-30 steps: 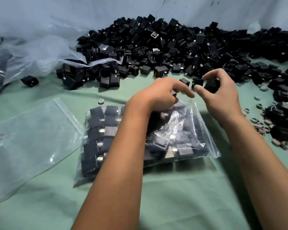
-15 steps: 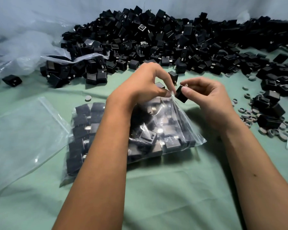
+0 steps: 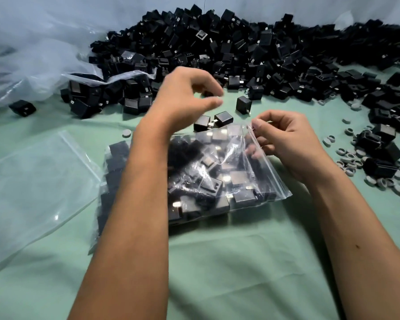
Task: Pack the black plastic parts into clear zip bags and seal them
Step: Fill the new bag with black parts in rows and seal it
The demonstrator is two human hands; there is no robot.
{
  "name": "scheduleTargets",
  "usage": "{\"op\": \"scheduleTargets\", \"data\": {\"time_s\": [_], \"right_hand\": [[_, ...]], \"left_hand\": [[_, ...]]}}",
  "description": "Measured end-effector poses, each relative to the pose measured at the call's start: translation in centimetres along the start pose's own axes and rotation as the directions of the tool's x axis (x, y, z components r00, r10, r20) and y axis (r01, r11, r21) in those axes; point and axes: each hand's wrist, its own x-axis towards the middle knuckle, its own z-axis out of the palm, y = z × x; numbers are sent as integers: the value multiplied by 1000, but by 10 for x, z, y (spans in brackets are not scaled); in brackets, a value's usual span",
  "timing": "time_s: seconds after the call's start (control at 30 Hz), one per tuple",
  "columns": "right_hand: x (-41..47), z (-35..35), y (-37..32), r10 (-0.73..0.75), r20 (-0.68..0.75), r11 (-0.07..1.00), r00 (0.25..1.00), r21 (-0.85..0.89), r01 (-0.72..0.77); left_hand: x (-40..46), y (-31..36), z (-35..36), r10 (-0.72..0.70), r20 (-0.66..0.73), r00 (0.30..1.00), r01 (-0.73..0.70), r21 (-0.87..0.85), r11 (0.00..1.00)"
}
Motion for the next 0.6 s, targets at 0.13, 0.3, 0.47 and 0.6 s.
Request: {"op": "scheduleTargets", "data": {"time_s": [0.13, 0.3, 0.47, 0.6], "right_hand": [[-2, 1, -3, 70, 157, 977, 985, 190, -100], [-5, 2, -7, 50, 154, 990, 987, 126, -69], [-11, 15, -9, 71, 278, 996, 958, 38, -85], [-11, 18, -9, 1, 273, 1000, 962, -14, 3]], "left_hand": [[-1, -21, -27, -117, -305, 945, 87, -109, 990], [-4, -30, -36, -186, -438, 880, 136, -143, 980], [-3, -26, -30, -193, -274, 942, 175, -92, 980], [-8, -32, -30, -290, -34, 957, 291, 137, 947]]}}
